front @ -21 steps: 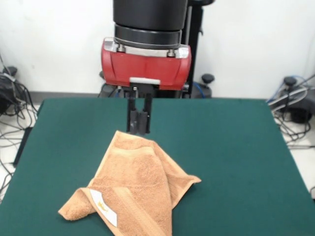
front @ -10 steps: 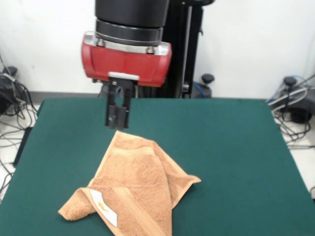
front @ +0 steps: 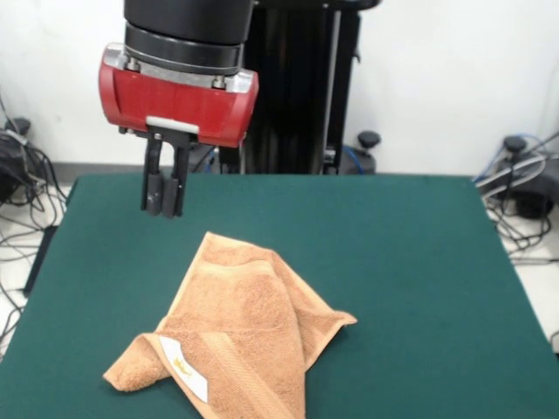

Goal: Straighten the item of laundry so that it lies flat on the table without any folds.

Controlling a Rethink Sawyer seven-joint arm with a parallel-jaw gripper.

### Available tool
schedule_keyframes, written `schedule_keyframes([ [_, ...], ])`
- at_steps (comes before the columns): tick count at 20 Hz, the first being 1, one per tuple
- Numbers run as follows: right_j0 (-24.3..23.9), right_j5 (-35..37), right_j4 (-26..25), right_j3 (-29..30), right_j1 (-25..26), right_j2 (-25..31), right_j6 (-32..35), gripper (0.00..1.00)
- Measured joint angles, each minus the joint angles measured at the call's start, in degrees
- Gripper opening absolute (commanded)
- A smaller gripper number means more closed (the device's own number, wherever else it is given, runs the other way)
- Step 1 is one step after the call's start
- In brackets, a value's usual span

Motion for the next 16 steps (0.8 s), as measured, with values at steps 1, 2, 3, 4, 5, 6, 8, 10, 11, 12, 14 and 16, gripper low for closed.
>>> schedule_keyframes([
  [1, 0.01, 0.0, -0.01, 0.0, -0.01, -0.28, 0.0, 0.0],
  [2, 0.01, 0.0, -0.01, -0.01, -0.01, -0.39, 0.0, 0.0],
  [3, 0.01, 0.0, -0.01, 0.0, 0.0, -0.69, 0.0, 0.0],
  [4, 0.01, 0.0, -0.01, 0.0, -0.01, -0.86, 0.0, 0.0],
  [5, 0.0, 0.0, -0.02, -0.01, -0.01, -1.01, 0.0, 0.0],
  [6, 0.0, 0.0, -0.04, 0.0, -0.01, -1.08, 0.0, 0.0],
  [8, 0.01, 0.0, -0.05, 0.0, -0.01, -1.16, 0.0, 0.0],
  [10, 0.01, 0.0, -0.05, 0.0, -0.01, -1.15, 0.0, 0.0],
  [11, 0.01, 0.0, -0.05, 0.0, -0.01, -1.16, 0.0, 0.0],
  [12, 0.01, 0.0, -0.05, 0.0, -0.01, -1.15, 0.0, 0.0],
  [14, 0.01, 0.0, -0.05, 0.0, -0.01, -1.15, 0.0, 0.0],
  [16, 0.01, 0.0, -0.05, 0.0, -0.01, -1.16, 0.0, 0.0],
])
